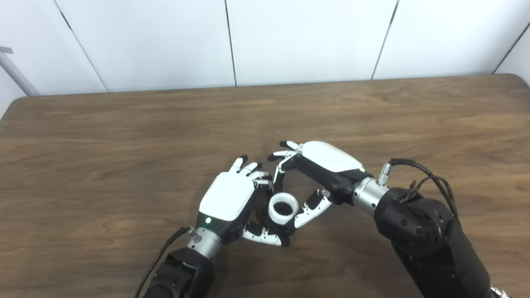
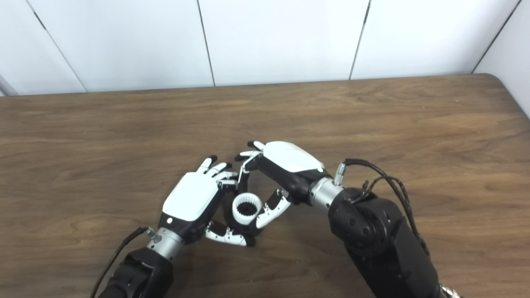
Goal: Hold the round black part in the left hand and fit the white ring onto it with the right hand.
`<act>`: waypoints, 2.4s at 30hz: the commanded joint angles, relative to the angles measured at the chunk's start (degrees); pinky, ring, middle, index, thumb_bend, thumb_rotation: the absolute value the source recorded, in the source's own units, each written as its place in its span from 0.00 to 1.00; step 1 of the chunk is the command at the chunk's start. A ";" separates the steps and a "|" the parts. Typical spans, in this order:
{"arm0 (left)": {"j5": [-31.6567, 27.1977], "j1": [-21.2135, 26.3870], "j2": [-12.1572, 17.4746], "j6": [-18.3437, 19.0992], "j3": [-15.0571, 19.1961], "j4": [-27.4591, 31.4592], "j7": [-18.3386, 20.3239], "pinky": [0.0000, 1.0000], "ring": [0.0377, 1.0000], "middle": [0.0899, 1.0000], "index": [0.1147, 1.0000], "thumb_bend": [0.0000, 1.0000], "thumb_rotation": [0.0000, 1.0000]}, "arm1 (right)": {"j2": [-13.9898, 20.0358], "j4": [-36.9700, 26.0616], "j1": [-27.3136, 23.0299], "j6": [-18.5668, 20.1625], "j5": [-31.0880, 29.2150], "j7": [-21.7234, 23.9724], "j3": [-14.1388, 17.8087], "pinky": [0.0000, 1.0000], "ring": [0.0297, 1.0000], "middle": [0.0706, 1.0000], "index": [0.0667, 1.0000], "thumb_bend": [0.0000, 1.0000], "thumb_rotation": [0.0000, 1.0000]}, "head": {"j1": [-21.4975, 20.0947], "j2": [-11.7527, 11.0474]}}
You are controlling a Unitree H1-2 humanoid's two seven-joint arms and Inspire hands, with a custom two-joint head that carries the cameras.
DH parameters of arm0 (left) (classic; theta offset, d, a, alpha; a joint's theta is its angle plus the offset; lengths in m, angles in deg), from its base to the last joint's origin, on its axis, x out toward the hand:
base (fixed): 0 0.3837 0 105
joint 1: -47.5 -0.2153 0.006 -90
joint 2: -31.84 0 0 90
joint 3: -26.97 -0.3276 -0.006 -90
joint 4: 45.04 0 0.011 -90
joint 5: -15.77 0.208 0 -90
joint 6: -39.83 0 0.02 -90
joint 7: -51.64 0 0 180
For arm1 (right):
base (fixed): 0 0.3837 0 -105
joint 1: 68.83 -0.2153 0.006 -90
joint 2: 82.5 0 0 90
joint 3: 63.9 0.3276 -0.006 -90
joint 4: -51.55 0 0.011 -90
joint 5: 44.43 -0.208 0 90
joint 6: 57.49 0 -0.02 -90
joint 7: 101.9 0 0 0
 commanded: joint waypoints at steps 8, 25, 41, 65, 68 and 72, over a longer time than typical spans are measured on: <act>0.54 0.47 -0.01 -0.55 0.00 1.43 -1.17 1.00 0.90 0.77 0.42 0.52 0.06 | -0.34 -0.13 -0.99 -2.41 0.35 -2.29 0.35 1.00 1.00 0.87 0.45 0.52 0.13 | 0.12 0.04; 0.22 0.31 -0.24 -0.55 -0.06 2.12 -0.64 1.00 0.90 0.77 0.42 0.52 0.06 | -0.38 1.21 -0.34 -3.42 0.37 -3.82 0.49 1.00 1.00 0.87 0.45 0.52 0.13 | -0.39 0.01; 0.41 0.66 -0.98 -0.32 -0.13 1.59 -0.83 1.00 0.90 0.77 0.42 0.52 0.06 | -0.50 2.02 -0.06 -4.13 0.01 -4.70 0.43 1.00 0.99 0.87 0.45 0.52 0.13 | -0.50 -0.21; 1.11 0.71 -1.24 -0.22 -0.08 1.22 -1.38 1.00 0.90 0.77 0.42 0.53 0.06 | 0.22 1.94 -0.20 -3.42 1.16 -3.52 0.25 1.00 0.99 0.88 0.46 0.52 0.15 | -0.54 -0.14; 1.03 0.70 -1.19 -0.27 -0.02 1.12 -1.45 1.00 0.90 0.77 0.42 0.53 0.06 | 0.14 1.96 -0.08 -3.62 1.06 -3.81 0.37 1.00 0.99 0.88 0.58 0.92 0.18 | -0.67 -0.12; 1.12 0.66 -1.05 -0.31 0.02 1.07 -1.55 1.00 0.90 0.77 0.42 0.53 0.06 | 0.24 2.08 -0.01 -3.90 0.97 -3.87 0.33 1.00 0.99 0.88 0.58 0.97 0.20 | -0.86 -0.10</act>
